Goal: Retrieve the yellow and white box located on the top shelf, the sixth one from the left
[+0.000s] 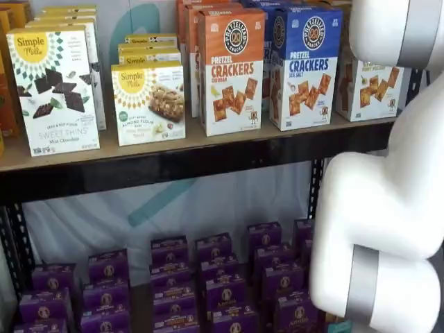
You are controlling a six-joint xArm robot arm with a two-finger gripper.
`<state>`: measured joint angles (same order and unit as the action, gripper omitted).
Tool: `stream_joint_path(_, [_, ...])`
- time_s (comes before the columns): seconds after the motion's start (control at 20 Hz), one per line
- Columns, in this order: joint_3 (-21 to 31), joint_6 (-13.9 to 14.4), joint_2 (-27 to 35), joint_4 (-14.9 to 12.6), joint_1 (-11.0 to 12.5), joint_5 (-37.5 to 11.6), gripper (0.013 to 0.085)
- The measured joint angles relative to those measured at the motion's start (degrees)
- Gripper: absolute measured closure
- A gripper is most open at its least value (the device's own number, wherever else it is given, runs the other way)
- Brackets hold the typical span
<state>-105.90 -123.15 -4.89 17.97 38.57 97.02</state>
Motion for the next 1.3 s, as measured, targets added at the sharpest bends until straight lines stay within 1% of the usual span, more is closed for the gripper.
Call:
stream_joint_path(0.2, [-2.77, 0.52, 1.66, -1.26, -0.40, 2.82, 0.0130])
stream_joint_path(0.35, [-4.13, 0.94, 2.37, -0.82, -0.30, 4.26, 0.0130])
stream_joint_path(0.45, [-4.54, 1.03, 2.48, -1.07, -0.44, 4.48, 0.0130])
stream_joint_path(0.55, [-5.00, 1.06, 2.61, -2.13, -0.89, 4.74, 0.0130])
stream_joint_path(0.75, [-5.67, 1.11, 2.75, -5.83, -2.41, 5.49, 0.0130])
stream_joint_path(0.85, [-5.76, 1.21, 2.75, -7.19, -3.01, 5.88, 0.0130])
stream_joint_path(1.05, [-5.62, 1.37, 2.67, -8.56, -3.63, 6.43, 0.0130])
stream_joint_path(1.3, [-5.13, 1.41, 2.51, -9.28, -3.91, 6.67, 0.0130])
